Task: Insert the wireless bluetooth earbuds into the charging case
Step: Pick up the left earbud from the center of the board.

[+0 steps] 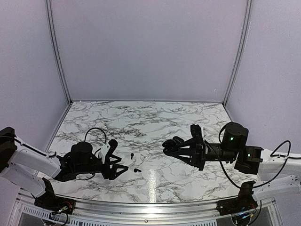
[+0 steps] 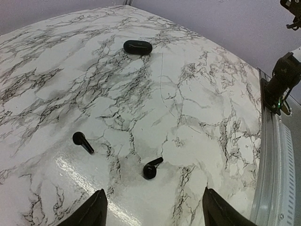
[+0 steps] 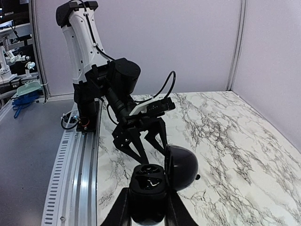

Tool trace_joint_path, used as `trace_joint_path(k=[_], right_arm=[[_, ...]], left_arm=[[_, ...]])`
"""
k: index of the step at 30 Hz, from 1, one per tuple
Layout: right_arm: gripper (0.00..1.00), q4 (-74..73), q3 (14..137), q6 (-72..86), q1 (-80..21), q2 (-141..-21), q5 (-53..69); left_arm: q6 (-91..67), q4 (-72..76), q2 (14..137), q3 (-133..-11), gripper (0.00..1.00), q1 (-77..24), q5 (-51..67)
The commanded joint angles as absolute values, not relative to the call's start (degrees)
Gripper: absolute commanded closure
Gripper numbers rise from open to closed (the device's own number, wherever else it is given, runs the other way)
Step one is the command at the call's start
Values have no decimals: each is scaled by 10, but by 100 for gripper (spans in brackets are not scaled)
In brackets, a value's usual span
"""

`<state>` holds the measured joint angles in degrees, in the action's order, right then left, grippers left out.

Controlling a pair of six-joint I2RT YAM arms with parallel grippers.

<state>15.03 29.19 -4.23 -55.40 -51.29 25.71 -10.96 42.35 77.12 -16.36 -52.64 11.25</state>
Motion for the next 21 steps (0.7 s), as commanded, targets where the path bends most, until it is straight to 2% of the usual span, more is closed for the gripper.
trace_joint_path(k=[1,11,21], right_arm=[[100,204,272,-70,-559,-483,240],[100,269,229,-93,-559,-467,252],[100,284,232,-123,-559,-482,254]], left_arm=[[-95,562,810,-142,29,-530,134],[-72,688,918,-130,35,-531,148],[-40,704,998,-157,44,-540,145]])
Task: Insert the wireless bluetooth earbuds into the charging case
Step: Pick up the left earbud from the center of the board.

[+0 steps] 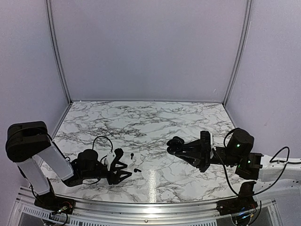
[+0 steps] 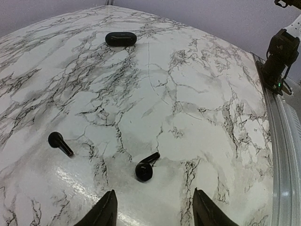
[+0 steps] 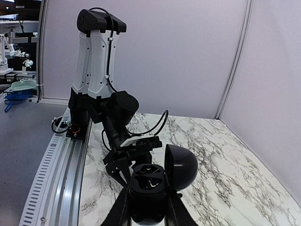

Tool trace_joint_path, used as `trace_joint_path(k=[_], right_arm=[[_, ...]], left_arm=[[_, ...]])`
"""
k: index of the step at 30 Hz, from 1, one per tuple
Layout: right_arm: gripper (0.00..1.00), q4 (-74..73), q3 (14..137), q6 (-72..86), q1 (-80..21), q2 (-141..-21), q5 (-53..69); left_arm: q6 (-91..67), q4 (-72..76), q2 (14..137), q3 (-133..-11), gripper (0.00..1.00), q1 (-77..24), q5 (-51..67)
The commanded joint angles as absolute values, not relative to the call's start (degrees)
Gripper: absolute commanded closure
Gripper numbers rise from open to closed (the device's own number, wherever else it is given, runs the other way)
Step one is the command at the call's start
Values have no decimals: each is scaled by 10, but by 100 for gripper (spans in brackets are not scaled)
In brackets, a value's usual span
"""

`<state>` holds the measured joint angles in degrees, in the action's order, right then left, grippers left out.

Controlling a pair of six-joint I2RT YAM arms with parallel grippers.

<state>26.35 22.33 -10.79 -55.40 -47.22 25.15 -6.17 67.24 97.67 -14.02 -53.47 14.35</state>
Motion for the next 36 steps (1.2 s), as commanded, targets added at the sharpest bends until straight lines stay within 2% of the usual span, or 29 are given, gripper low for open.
trace_joint_path(k=[1,24,29,36], right_arm=[[100,284,233,-122,-559,-484,255],[100,290,228,-116,-559,-489,252],[100,293,227,-114,-558,-489,252],[100,300,220,-114,-559,-489,251]], left_arm=[[-39,704,1004,-160,44,-540,145],[-4,693,1102,-221,57,-560,98],[20,685,1119,-231,63,-570,85],[26,679,1121,-233,77,-576,70]])
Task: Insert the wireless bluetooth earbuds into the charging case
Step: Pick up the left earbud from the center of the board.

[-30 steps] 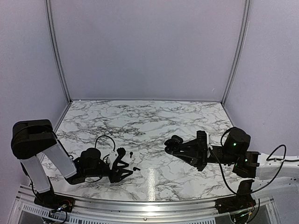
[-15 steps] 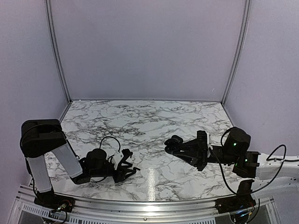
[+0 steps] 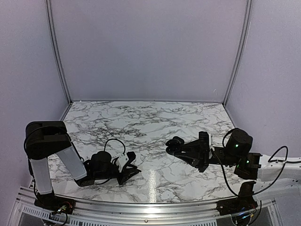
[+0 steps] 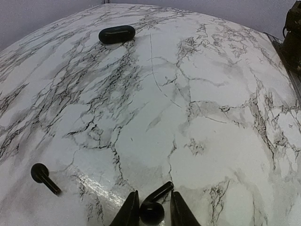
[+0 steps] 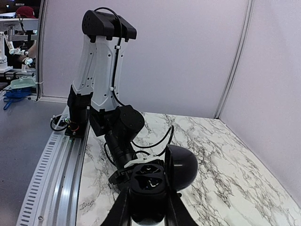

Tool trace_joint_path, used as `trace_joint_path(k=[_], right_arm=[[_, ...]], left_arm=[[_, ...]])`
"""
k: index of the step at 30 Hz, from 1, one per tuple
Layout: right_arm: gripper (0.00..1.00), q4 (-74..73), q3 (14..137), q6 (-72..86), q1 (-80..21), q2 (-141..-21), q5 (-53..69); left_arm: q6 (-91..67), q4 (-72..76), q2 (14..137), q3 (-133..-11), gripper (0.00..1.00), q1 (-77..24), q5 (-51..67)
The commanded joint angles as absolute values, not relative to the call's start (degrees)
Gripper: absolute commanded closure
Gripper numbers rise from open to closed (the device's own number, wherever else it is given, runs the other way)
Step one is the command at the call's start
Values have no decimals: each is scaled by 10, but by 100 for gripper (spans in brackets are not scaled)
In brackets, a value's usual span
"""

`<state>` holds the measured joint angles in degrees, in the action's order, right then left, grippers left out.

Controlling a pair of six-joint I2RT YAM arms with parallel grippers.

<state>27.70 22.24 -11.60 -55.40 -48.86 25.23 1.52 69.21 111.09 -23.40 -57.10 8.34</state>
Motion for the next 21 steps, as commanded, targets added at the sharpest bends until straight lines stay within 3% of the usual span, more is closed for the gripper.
trace_joint_path(k=[1,12,21], right_arm=[[100,302,219,-114,-559,-488,249],[100,315,228,-137,-559,-526,201],[100,324,236,-215,-565,-550,176]], left_arm=[[26,679,1117,-232,80,-576,69],[52,585,1002,-233,93,-599,35],[125,369,781,-261,95,-668,-88]])
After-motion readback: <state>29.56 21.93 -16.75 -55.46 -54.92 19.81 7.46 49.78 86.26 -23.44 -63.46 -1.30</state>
